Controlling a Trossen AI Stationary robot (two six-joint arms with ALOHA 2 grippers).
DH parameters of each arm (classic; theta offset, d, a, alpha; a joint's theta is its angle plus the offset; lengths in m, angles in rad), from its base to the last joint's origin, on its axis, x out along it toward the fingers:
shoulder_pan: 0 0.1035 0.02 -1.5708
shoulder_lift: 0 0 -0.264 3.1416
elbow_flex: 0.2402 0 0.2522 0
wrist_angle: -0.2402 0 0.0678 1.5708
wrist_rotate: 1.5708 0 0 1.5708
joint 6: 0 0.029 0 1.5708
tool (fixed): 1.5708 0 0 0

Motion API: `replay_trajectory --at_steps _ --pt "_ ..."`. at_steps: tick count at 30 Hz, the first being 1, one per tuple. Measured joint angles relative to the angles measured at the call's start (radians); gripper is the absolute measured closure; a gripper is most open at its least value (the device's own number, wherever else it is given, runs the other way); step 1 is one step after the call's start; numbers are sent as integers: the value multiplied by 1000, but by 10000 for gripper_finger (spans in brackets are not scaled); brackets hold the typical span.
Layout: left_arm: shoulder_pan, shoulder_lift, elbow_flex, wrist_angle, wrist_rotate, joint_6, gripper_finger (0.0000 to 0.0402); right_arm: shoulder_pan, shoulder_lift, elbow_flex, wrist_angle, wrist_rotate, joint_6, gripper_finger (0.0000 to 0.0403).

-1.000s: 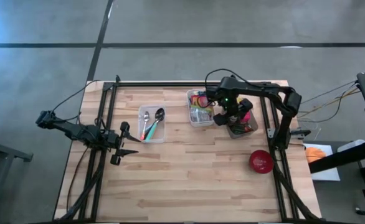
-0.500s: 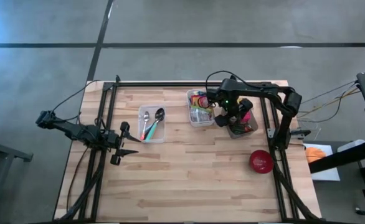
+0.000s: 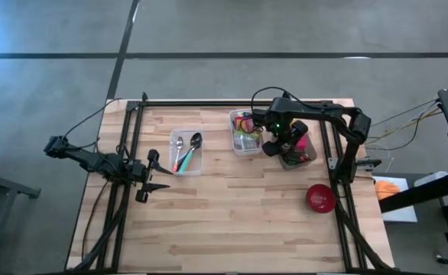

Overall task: Pick & Place Food Item
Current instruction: Adjust the brown seasoning pack in the black bin

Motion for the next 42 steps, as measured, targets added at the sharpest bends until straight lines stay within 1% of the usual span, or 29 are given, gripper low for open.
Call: replay_trajectory --at_steps 8,18,29,33,42 --pt "0 0 0 0 0 0 188 19 -5 -1 -6 17 -42 53" --pt "0 0 0 0 0 0 188 20 -5 -34 41 18 -127 53" --pt "0 0 0 0 0 3 187 20 -5 -57 80 23 -157 58" --pt "0 0 0 0 0 3 187 20 -4 -61 83 23 -149 89" --pt "0 0 0 0 0 3 187 20 -4 -61 84 21 -124 198"
